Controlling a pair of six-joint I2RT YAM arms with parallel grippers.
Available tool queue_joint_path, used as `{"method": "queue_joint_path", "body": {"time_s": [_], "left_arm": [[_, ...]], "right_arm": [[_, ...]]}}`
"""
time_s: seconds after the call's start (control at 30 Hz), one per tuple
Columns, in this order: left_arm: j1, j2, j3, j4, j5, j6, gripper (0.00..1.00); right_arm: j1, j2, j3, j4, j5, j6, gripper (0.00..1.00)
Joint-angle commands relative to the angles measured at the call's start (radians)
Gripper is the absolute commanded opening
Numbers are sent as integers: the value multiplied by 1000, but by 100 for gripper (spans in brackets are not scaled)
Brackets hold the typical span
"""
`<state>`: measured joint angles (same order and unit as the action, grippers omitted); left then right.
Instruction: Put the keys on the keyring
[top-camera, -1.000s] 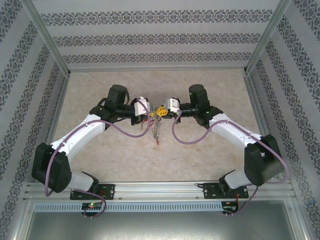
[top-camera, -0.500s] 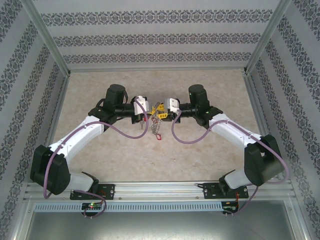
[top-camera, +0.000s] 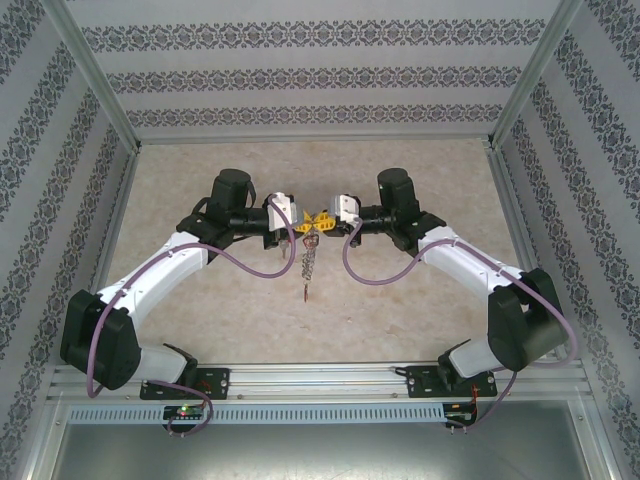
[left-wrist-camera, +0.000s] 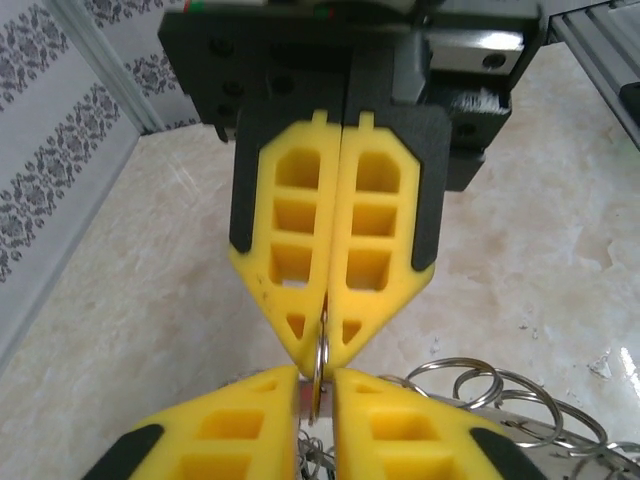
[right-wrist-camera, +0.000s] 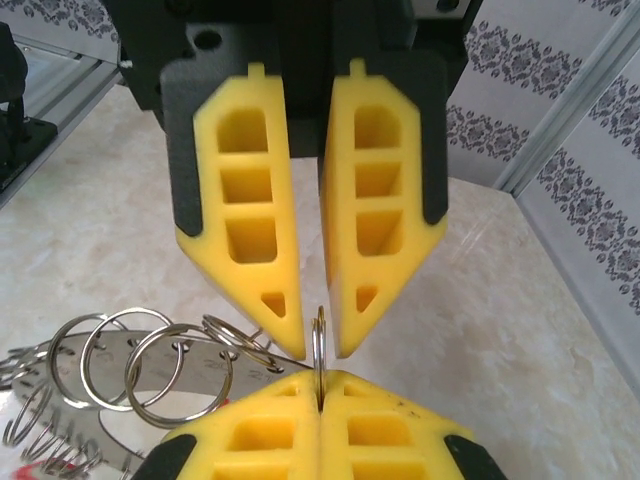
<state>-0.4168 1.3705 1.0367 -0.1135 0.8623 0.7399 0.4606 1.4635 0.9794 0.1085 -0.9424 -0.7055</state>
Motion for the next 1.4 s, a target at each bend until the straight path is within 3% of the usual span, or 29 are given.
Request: {"method": "queue_joint_path", "body": {"time_s": [0.0, 0.4, 0.5, 0.6, 1.07, 1.2, 1.37], "left_arm": [[10, 1, 34, 28, 49, -20, 20], [12, 24, 56, -23, 61, -4, 22], [24, 24, 50, -36, 60, 0, 30], [34, 22, 41, -28, 59, -9, 32], [36, 35, 36, -29, 95, -3, 28], [37, 36, 32, -27, 95, -4, 18], [36, 42, 33, -26, 93, -2, 22]], "right_arm": [[4, 6, 21, 2, -7, -5, 0], [3, -12, 15, 19, -2, 6, 0], [-1, -19, 9, 32, -8, 16, 0], [-5, -22, 7, 39, -23, 22, 0], [-2, -24, 9, 70, -30, 49, 0], [1, -19, 13, 72, -41, 52, 0], [3, -18, 12, 92, -41, 64, 0]]}}
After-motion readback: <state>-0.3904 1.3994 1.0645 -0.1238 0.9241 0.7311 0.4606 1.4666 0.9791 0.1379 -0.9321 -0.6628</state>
